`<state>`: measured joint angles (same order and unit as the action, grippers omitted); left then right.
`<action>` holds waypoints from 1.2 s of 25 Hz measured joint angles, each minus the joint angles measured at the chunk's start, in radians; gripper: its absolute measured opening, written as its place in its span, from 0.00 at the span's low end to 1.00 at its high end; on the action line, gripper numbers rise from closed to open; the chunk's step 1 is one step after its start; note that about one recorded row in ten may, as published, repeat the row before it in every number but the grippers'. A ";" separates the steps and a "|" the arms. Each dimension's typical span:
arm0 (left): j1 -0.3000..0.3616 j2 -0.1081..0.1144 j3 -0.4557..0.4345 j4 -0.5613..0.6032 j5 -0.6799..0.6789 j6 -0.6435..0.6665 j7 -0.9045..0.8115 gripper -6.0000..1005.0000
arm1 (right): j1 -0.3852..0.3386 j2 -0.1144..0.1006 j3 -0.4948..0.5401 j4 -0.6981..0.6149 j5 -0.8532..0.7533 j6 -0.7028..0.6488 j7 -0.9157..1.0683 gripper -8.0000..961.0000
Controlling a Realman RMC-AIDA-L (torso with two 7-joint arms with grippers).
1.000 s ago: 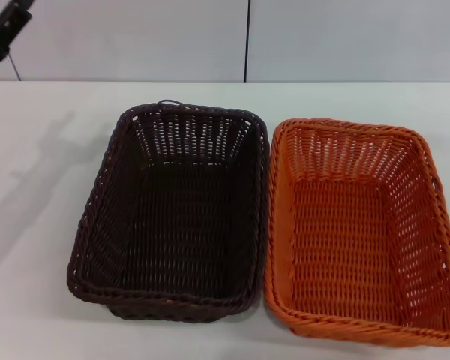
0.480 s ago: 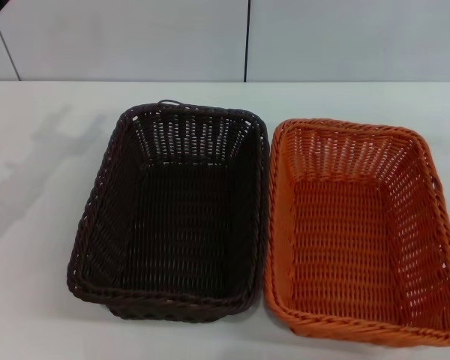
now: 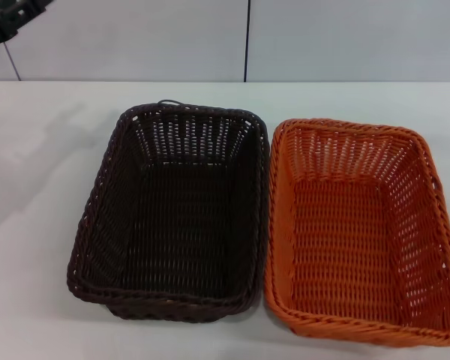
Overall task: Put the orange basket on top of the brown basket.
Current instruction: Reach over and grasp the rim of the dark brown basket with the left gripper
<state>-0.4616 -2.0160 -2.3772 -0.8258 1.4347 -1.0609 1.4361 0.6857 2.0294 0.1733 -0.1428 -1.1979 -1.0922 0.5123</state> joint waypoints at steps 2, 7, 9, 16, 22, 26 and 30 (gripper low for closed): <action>-0.003 0.022 0.034 -0.053 0.102 0.009 -0.143 0.86 | 0.000 0.000 0.000 0.000 0.000 0.000 0.000 0.60; -0.019 0.090 0.132 -0.205 0.386 -0.045 -0.507 0.86 | -0.009 0.000 0.000 0.000 0.000 0.000 0.000 0.60; -0.027 0.101 0.145 -0.271 0.498 -0.096 -0.622 0.86 | -0.010 0.000 0.000 0.000 0.002 0.000 0.000 0.60; -0.056 0.065 0.149 -0.499 0.815 -0.307 -0.848 0.86 | -0.022 0.003 0.004 0.001 0.013 0.002 0.000 0.60; -0.094 -0.023 0.151 -0.589 1.061 -0.424 -0.894 0.86 | -0.025 0.004 0.016 0.000 0.014 0.012 0.000 0.60; -0.095 -0.042 0.199 -0.581 1.095 -0.428 -0.918 0.86 | -0.025 0.004 0.024 0.000 0.014 0.012 0.000 0.60; -0.075 -0.042 0.276 -0.578 1.102 -0.396 -0.959 0.86 | -0.025 0.004 0.025 0.000 0.014 0.012 0.000 0.60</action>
<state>-0.5362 -2.0575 -2.1015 -1.4041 2.5365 -1.4570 0.4775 0.6611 2.0334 0.1979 -0.1426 -1.1841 -1.0797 0.5123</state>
